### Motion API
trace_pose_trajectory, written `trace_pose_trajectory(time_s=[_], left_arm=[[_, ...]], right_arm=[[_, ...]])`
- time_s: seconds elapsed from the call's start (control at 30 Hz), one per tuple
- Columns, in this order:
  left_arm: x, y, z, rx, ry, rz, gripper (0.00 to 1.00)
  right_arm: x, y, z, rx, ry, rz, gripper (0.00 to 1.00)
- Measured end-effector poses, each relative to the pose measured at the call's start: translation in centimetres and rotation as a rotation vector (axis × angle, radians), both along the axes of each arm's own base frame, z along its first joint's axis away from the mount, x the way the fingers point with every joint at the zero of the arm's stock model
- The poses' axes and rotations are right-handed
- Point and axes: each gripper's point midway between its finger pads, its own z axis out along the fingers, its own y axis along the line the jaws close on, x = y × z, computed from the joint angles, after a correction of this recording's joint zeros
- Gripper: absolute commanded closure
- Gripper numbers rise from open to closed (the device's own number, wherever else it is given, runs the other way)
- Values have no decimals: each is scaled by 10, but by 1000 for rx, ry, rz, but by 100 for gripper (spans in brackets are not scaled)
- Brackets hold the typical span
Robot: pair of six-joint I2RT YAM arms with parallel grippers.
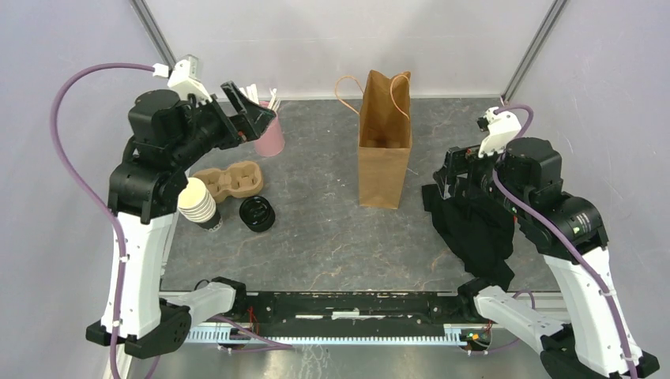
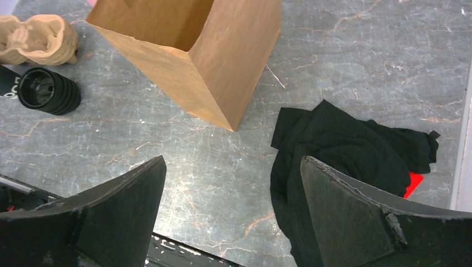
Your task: Pack the takeout coffee
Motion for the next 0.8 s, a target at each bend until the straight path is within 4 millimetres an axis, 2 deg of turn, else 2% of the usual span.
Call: trace_pose_trajectory(time_s=[0.37, 0.53, 0.8], left_arm=[[13, -18, -63, 12, 150, -84, 0], [12, -28, -94, 10, 222, -137, 0], [-5, -34, -153, 5, 367, -186, 0]], right_arm=[[7, -11, -6, 9, -29, -86, 2], [1, -8, -42, 79, -51, -90, 2], [0, 39, -97, 138, 68, 128, 2]])
